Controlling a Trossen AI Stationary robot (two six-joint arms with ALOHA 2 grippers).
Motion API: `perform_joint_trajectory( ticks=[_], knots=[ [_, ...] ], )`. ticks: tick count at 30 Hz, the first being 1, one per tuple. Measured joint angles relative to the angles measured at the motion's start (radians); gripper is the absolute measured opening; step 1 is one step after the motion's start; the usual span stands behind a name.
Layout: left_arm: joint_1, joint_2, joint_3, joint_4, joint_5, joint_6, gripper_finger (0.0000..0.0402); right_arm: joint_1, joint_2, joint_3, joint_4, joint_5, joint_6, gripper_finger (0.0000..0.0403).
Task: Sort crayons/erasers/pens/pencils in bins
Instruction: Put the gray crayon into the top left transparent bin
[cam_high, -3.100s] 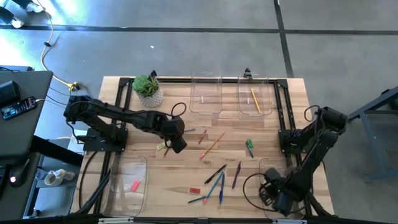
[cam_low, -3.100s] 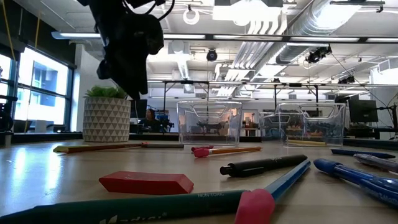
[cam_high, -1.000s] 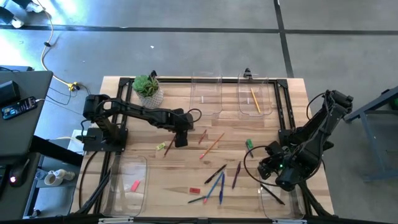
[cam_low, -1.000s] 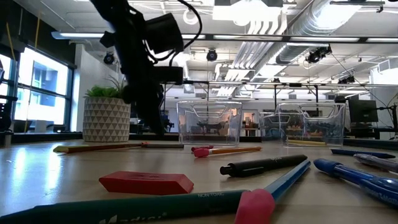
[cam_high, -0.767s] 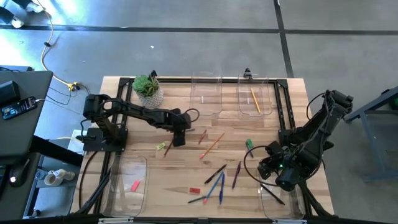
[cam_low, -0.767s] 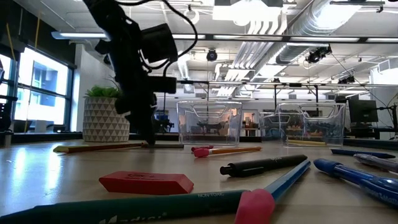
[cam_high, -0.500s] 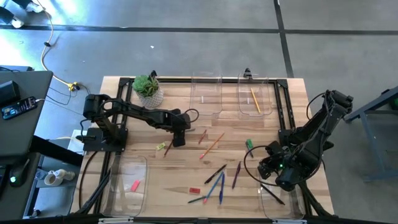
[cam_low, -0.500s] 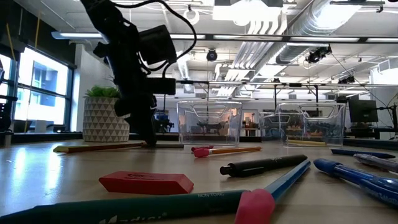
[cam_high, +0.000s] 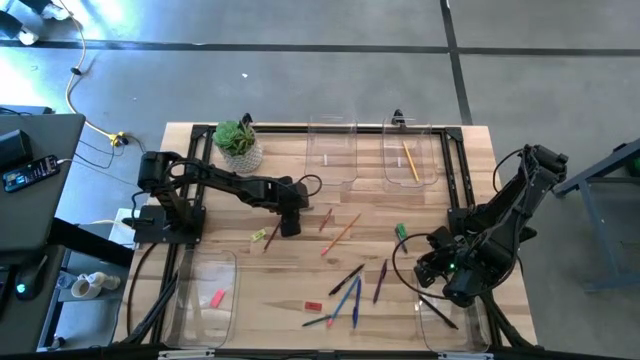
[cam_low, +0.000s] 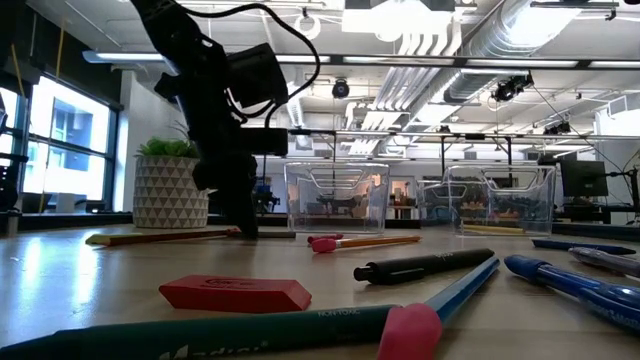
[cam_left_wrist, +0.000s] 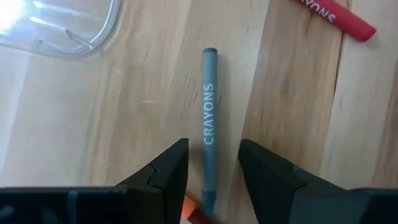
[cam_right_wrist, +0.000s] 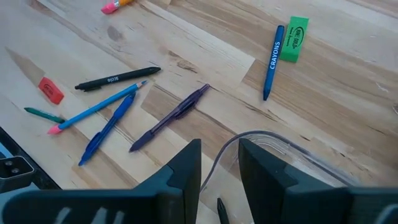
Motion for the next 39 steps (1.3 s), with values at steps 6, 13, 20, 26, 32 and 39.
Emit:
perform_joint_trajectory(
  ticks=[6, 13, 20, 26, 32, 39],
  knots=[
    [0.000, 0.002, -0.001, -0.005, 0.007, -0.015, 0.0093, 0.000, 0.000, 0.000, 0.000, 0.000, 0.000, 0.0099],
    [0.000, 0.004, -0.001, 0.001, 0.015, -0.016, 0.0033, 0.000, 0.000, 0.000, 0.002, 0.000, 0.000, 0.0099],
    [-0.005, 0.004, -0.002, 0.000, 0.032, -0.028, 0.0007, 0.000, 0.000, 0.000, 0.002, 0.000, 0.000, 0.0099],
    [-0.004, -0.006, -0.003, -0.005, 0.082, -0.068, 0.0006, 0.000, 0.000, 0.000, 0.014, 0.000, 0.030, 0.0099],
    [0.005, -0.050, -0.010, -0.024, 0.159, -0.078, 0.0006, 0.000, 0.000, 0.000, 0.035, 0.000, 0.031, 0.0099],
    [0.010, -0.100, -0.008, -0.006, 0.247, -0.095, 0.0005, 0.000, 0.000, 0.000, 0.034, 0.000, 0.031, 0.0099]
  ],
)
